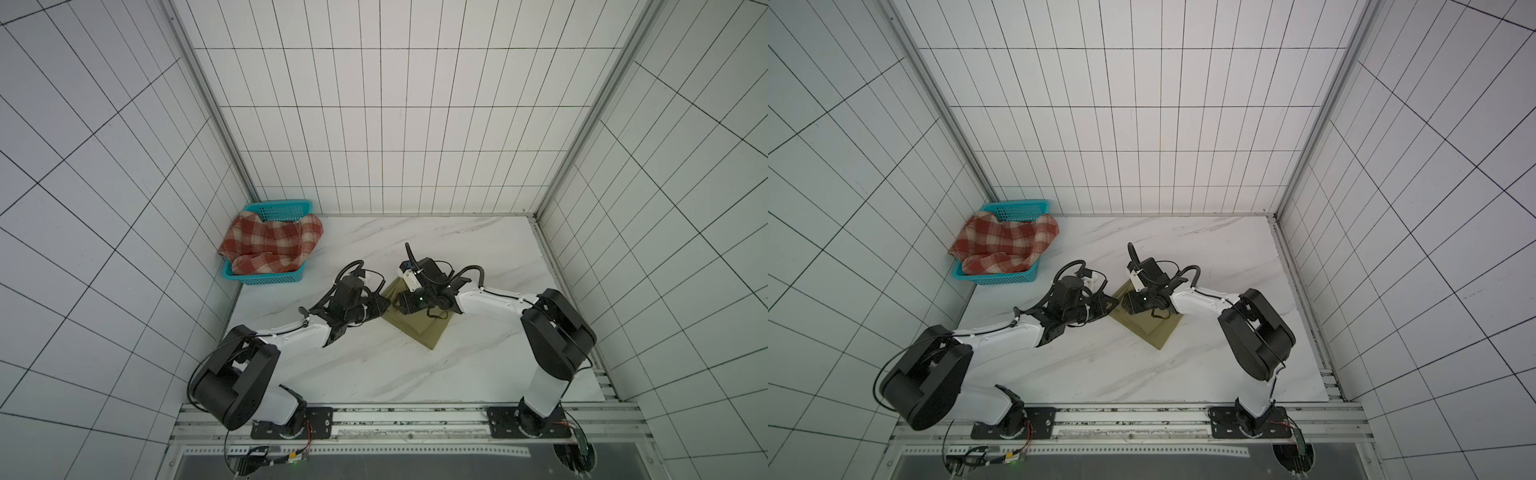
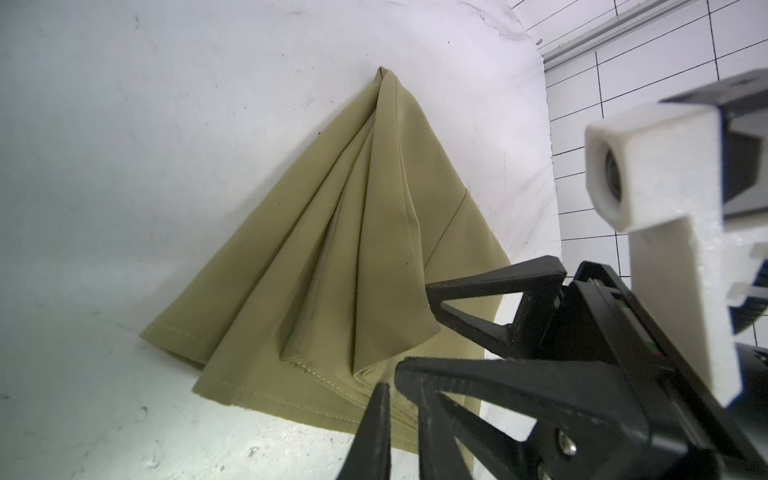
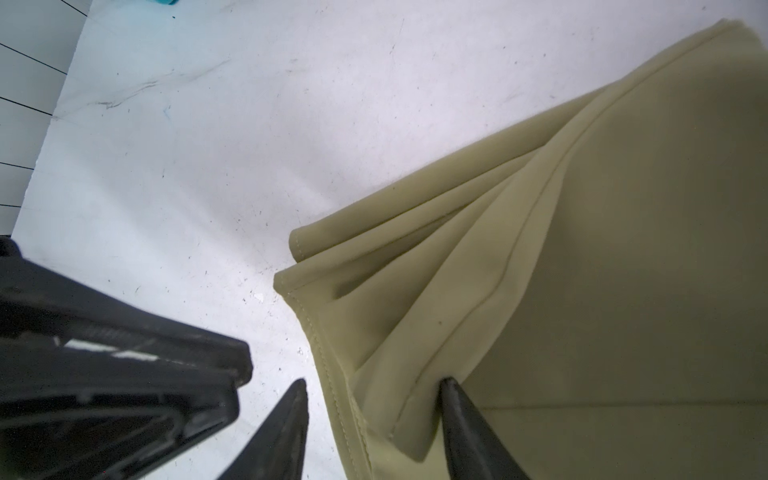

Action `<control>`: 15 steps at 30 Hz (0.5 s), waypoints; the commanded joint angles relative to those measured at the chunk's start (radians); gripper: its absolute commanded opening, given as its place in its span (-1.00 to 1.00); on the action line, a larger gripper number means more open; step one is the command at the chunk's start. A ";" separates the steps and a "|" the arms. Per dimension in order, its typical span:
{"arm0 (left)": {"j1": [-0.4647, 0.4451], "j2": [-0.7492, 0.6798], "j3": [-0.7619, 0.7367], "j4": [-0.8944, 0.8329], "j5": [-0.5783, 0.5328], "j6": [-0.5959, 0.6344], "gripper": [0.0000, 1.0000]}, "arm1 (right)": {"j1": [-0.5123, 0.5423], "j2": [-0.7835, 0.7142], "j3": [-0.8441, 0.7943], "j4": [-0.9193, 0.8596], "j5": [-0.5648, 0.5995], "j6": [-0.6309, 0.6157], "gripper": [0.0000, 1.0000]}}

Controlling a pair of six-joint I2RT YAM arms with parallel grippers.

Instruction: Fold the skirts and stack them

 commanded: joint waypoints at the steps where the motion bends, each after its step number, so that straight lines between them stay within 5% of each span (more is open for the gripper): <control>1: 0.006 -0.016 0.010 -0.011 -0.017 0.020 -0.69 | 0.008 -0.022 0.081 0.016 -0.018 0.003 0.08; 15: 0.008 -0.022 0.036 -0.034 -0.019 0.037 -0.69 | 0.006 -0.106 0.051 0.037 0.003 0.011 0.15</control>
